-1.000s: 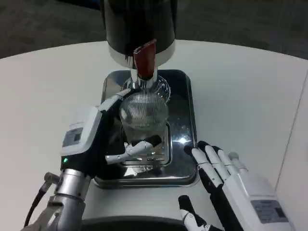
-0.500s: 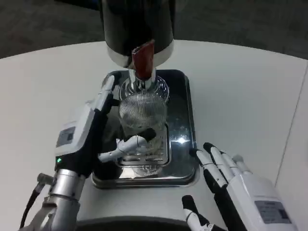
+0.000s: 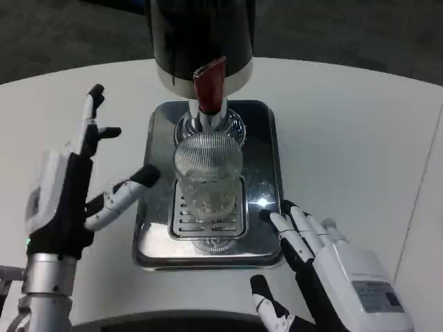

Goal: Grasp the cup under the faucet to collect the drink, then remove the cup.

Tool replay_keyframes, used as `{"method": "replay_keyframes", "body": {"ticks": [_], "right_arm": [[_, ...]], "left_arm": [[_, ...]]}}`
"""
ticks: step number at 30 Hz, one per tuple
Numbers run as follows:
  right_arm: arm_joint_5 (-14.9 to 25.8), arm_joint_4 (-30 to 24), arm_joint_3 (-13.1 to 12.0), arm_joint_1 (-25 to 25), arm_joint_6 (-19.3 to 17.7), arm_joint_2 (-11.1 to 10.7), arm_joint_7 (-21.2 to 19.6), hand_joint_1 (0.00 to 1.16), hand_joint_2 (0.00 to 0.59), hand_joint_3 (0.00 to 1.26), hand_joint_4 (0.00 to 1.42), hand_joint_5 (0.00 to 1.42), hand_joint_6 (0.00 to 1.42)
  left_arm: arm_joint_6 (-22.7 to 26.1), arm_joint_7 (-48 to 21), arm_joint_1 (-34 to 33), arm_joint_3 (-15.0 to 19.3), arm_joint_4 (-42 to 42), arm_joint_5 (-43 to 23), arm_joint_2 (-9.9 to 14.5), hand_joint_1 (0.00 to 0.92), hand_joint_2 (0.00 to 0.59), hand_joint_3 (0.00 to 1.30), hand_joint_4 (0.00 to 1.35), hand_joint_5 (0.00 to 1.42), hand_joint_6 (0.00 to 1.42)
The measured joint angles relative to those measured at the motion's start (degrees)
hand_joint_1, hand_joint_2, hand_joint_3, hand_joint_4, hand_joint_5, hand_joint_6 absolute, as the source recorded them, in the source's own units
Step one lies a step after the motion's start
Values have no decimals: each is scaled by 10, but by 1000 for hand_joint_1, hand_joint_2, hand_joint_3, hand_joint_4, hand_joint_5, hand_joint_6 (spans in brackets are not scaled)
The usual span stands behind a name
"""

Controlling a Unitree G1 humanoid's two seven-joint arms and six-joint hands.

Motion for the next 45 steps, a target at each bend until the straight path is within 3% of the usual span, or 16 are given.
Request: {"method": "replay_keyframes", "body": {"ticks": [3,6,9,15,20,29,35,45], "right_arm": [[0,5,2,-8,5,4,-1,348,510,105,0,55,58],[0,10,2,-13,9,5,-2,348,510,105,0,58,60],[0,16,5,-14,10,5,-2,348,510,105,0,60,62],[0,17,14,-17,11,6,-3,347,510,105,0,61,71],[0,17,17,-17,16,8,-3,347,510,109,0,61,76],[0,17,18,-16,20,10,-3,347,510,115,0,61,93],[0,16,17,-16,22,10,-5,346,510,115,1,61,95],[0,-3,6,-5,27,9,-6,346,510,115,1,61,96]], "left_arm": [[-2,-79,20,29,-44,-85,0,0,106,2,15,310,237],[5,-185,38,55,-93,-206,0,0,123,0,0,209,164],[43,-313,58,79,-158,-332,0,0,138,0,0,77,59],[128,-467,74,112,-292,-460,16,0,157,0,0,0,0],[168,-522,61,144,-356,-485,25,0,174,0,0,0,0],[224,-616,3,158,-407,-496,62,0,151,0,0,0,4],[229,-661,-46,152,-409,-486,66,0,154,0,0,1,0],[257,-681,-73,121,-371,-440,61,0,147,0,0,17,4]]}}
